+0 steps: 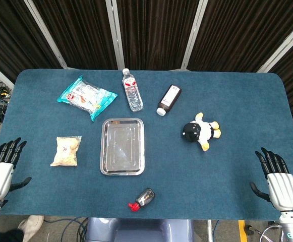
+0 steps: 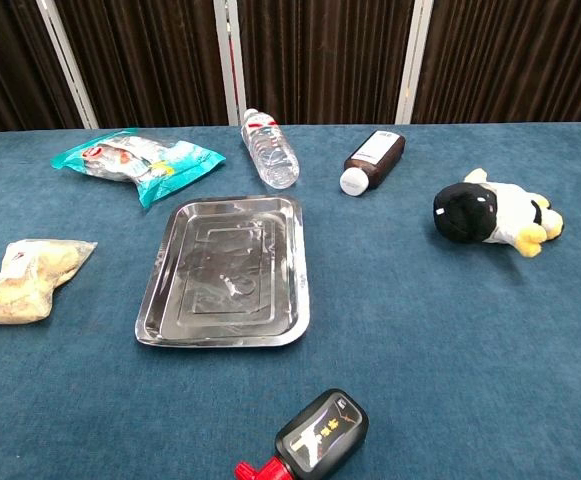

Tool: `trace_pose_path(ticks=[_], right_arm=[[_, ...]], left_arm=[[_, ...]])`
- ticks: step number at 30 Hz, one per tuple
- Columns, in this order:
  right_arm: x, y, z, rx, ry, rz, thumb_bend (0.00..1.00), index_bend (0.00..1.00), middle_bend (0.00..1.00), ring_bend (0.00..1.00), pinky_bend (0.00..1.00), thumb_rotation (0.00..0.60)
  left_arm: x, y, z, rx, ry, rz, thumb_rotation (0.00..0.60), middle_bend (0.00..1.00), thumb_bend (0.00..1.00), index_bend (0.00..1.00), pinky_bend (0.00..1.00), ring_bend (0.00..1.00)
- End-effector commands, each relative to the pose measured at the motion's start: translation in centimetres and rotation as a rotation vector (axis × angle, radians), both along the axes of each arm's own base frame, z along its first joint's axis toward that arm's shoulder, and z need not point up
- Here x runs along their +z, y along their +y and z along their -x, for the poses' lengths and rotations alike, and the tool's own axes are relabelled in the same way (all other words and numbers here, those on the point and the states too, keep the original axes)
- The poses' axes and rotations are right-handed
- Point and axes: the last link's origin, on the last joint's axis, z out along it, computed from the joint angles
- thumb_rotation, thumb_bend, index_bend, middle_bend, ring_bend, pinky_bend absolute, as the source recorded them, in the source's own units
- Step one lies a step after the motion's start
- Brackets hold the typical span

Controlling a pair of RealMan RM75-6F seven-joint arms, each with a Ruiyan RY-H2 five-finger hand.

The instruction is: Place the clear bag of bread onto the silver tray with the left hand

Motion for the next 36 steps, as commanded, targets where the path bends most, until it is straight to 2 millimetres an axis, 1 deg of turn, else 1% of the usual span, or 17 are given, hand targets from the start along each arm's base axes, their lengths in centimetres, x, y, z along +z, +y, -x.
trace_pose_path(ticks=[1, 8, 12, 14, 18, 22, 26, 30, 34, 35, 36], right_arm=[[0.0, 0.0, 0.0, 0.000, 0.000, -0.001, 0.30, 0.00, 0.00, 0.00, 0.08, 0.600], [0.0, 0.1, -0.1, 0.001, -0.007, -0.001, 0.30, 0.00, 0.00, 0.00, 0.08, 0.600], [0.0, 0.1, -0.1, 0.001, -0.013, -0.002, 0.30, 0.00, 0.00, 0.00, 0.08, 0.600], [0.0, 0.1, -0.1, 0.001, -0.016, -0.002, 0.30, 0.00, 0.00, 0.00, 0.08, 0.600], [0.1, 0.1, -0.2, 0.002, -0.020, -0.003, 0.30, 0.00, 0.00, 0.00, 0.08, 0.600], [0.1, 0.0, -0.2, 0.005, -0.027, -0.005, 0.30, 0.00, 0.00, 0.00, 0.08, 0.600], [0.1, 0.0, -0.2, 0.004, -0.034, -0.008, 0.30, 0.00, 0.00, 0.00, 0.08, 0.600], [0.1, 0.0, -0.3, 0.007, -0.042, -0.011, 0.30, 0.00, 0.00, 0.00, 0.08, 0.600], [0.1, 0.0, -0.4, 0.015, -0.049, -0.014, 0.30, 0.00, 0.00, 0.00, 0.08, 0.600], [0.2, 0.0, -0.4, 0.016, -0.051, -0.014, 0.30, 0.00, 0.00, 0.00, 0.08, 0.600], [0.2, 0.1, -0.4, 0.018, -0.051, -0.014, 0.30, 0.00, 0.00, 0.00, 0.08, 0.600]], left_arm=[[0.0, 0.0, 0.0, 0.000, 0.000, 0.001, 0.600, 0.00, 0.01, 0.00, 0.06, 0.00], [-0.4, 0.1, 0.0, -0.001, 0.012, 0.031, 0.600, 0.00, 0.01, 0.00, 0.06, 0.00], [-1.0, 0.9, -0.3, 0.014, 0.033, 0.087, 0.600, 0.00, 0.01, 0.00, 0.06, 0.00], [-1.5, 1.7, -0.4, 0.025, 0.054, 0.124, 0.600, 0.00, 0.01, 0.00, 0.06, 0.00], [-2.8, 3.9, -0.8, 0.040, 0.109, 0.197, 0.600, 0.00, 0.01, 0.00, 0.06, 0.00], [-4.9, 6.4, -0.9, 0.094, 0.141, 0.265, 0.600, 0.00, 0.02, 0.00, 0.06, 0.00], [-6.9, 8.6, -0.9, 0.136, 0.175, 0.297, 0.600, 0.00, 0.02, 0.00, 0.06, 0.00], [-8.8, 10.5, -1.4, 0.148, 0.176, 0.310, 0.600, 0.00, 0.03, 0.00, 0.11, 0.00], [-10.9, 11.9, -2.1, 0.131, 0.183, 0.320, 0.600, 0.00, 0.04, 0.00, 0.11, 0.00], [-11.3, 12.1, -2.3, 0.128, 0.185, 0.321, 0.600, 0.01, 0.06, 0.01, 0.13, 0.01], [-11.6, 12.3, -2.4, 0.123, 0.187, 0.316, 0.600, 0.05, 0.10, 0.06, 0.19, 0.06]])
